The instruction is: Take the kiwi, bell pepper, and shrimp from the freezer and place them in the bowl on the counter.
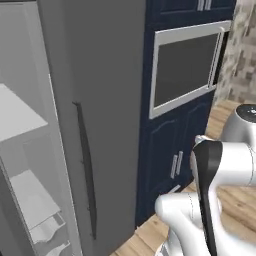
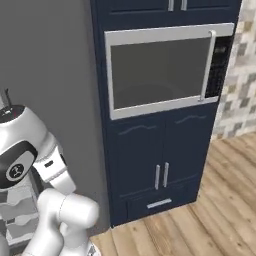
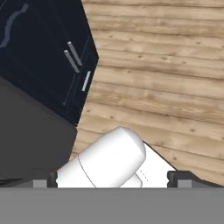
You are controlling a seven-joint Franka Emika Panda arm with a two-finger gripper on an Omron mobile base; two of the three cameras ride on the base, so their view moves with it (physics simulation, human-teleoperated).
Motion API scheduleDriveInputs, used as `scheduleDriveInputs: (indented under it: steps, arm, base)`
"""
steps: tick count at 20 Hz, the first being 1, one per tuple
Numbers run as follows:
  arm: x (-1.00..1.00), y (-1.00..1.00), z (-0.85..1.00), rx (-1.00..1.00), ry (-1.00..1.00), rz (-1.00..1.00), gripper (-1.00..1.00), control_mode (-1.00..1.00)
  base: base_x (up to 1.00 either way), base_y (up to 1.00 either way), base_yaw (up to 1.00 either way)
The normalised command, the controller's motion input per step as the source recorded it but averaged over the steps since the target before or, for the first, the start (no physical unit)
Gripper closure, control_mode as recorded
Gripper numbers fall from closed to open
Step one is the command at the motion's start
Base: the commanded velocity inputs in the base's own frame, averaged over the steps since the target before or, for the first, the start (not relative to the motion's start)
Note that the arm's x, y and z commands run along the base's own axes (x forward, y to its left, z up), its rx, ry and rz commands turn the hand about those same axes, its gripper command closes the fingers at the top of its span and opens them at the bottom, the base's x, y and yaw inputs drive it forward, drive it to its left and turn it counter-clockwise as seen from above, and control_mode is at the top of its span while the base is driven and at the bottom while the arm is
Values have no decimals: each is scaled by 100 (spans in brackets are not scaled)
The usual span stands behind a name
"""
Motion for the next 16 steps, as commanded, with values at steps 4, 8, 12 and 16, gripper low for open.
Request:
scheduleDriveInputs:
  steps: [4,8,12,16]
  arm:
    - [0,0,0,0,0,0,-100,100]
    - [0,0,0,0,0,0,-100,100]
    - [0,0,0,0,0,0,-100,100]
    - [0,0,0,0,0,0,-100,100]
  base:
    - [30,-16,77]
    - [19,0,85]
    - [5,0,72]
    - [2,0,37]
